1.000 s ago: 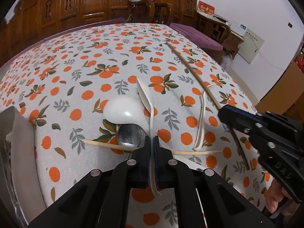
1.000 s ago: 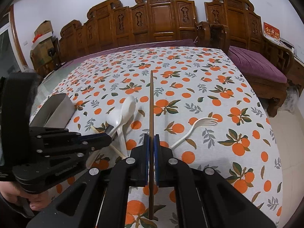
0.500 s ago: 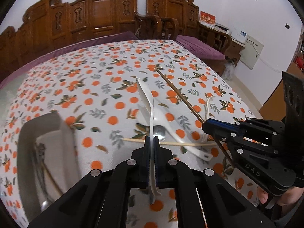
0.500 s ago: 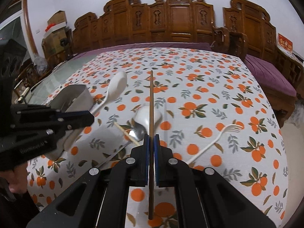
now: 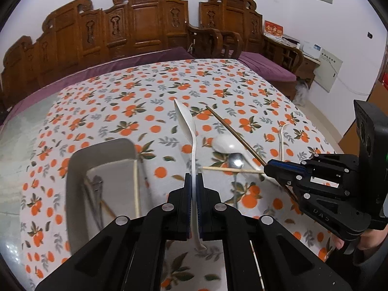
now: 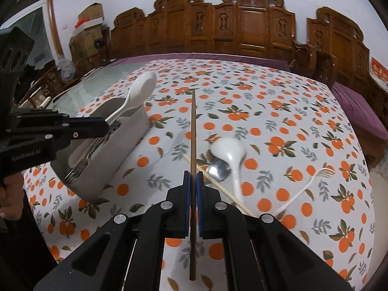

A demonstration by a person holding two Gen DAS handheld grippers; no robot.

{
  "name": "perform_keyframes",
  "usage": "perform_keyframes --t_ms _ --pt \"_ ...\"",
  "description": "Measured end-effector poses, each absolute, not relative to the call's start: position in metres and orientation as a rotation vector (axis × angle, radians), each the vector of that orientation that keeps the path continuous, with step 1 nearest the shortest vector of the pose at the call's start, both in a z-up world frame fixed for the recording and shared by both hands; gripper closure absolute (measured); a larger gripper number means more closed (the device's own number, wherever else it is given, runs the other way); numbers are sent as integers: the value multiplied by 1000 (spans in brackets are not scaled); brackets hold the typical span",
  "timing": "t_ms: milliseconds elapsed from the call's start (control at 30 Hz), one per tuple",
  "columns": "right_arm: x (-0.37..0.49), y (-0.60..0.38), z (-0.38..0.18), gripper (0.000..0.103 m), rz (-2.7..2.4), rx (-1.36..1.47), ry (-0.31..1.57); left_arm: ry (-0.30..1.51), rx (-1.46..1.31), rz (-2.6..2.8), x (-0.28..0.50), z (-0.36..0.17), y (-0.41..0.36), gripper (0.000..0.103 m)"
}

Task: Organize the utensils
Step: 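Carry the white spoon into the tray and open the left tool while the right tool holds the chopstick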

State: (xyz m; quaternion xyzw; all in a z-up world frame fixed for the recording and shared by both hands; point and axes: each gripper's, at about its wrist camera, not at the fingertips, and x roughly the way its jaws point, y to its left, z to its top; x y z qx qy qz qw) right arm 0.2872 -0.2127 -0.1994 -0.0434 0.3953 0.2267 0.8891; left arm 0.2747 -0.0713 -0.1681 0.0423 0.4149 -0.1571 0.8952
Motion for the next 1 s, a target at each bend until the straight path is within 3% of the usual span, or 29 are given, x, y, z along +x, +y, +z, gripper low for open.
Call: perform_keyframes --t_ms 1000 --pt "280 -181 -207 97 537 -136 842 935 32 -186 276 -207 17 100"
